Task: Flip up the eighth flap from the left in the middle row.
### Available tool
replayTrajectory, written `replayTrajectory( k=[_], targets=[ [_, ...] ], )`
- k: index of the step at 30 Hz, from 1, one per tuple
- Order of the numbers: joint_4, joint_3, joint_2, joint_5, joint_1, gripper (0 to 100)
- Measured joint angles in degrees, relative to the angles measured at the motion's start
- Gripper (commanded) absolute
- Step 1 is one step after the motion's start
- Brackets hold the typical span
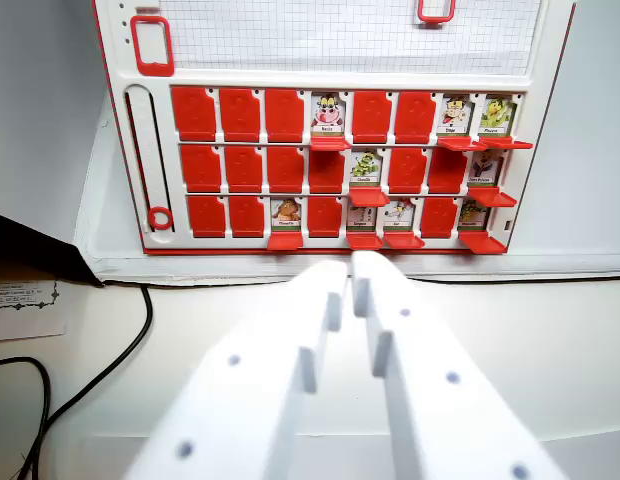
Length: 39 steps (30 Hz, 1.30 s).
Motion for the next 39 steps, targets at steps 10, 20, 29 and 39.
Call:
replayTrajectory(
  k=[10,20,29,39],
  targets=[
    [0.0,5.6,3.9,0.4,0.8,0],
    [0.0,6.0,4.0,0.4,1.0,0],
    [-3.5,12.8,5.4,-0.7,5.7,0],
    [-16.2,22.1,4.0,-4.8,16.6,0]
  ],
)
